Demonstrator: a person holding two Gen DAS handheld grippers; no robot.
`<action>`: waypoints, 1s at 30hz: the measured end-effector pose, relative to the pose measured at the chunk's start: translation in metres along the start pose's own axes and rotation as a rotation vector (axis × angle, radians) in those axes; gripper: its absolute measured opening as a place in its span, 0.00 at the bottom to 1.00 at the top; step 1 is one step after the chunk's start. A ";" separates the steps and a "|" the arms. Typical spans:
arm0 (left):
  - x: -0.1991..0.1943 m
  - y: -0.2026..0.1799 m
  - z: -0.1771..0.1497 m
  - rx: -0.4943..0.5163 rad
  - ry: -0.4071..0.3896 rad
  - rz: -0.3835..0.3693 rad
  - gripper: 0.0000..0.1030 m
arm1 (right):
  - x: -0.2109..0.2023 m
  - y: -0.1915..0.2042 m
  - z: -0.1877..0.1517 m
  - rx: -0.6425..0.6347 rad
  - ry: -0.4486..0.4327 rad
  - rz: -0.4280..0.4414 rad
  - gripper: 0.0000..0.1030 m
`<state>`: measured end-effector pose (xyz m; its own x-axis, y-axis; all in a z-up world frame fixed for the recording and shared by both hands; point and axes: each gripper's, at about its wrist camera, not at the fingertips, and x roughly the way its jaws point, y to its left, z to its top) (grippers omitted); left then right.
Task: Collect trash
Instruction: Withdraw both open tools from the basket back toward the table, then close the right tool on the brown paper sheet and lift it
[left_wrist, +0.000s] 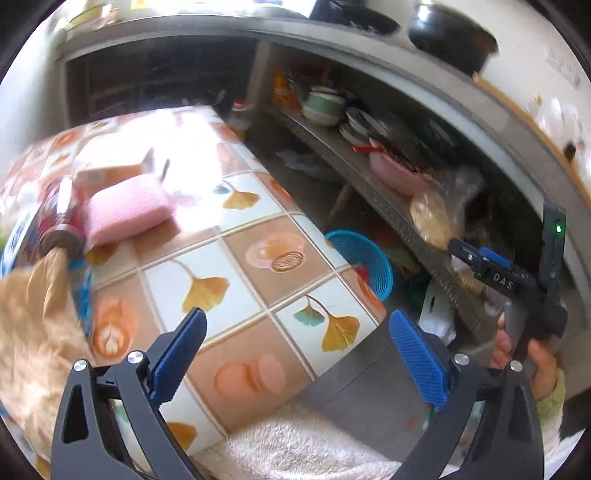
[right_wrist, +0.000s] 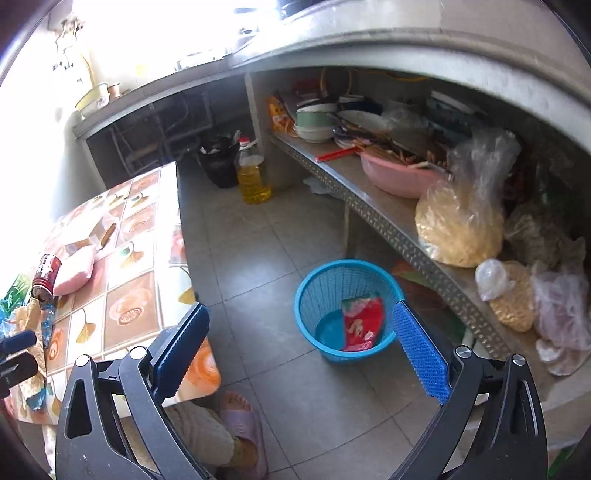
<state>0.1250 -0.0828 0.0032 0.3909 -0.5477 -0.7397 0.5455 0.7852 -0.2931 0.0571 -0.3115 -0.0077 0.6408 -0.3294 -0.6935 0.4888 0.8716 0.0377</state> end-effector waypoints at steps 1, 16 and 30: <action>-0.004 0.003 -0.001 -0.013 -0.017 0.004 0.94 | -0.003 0.005 0.001 -0.013 -0.007 -0.018 0.93; -0.083 0.076 -0.040 -0.121 -0.195 0.037 0.94 | -0.045 0.107 0.010 -0.257 -0.159 0.110 0.93; -0.142 0.134 -0.097 -0.189 -0.321 0.149 0.95 | -0.021 0.196 -0.006 -0.278 -0.015 0.488 0.93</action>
<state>0.0707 0.1287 0.0105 0.6836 -0.4625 -0.5646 0.3311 0.8859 -0.3248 0.1362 -0.1315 0.0096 0.7630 0.1325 -0.6327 -0.0394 0.9865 0.1591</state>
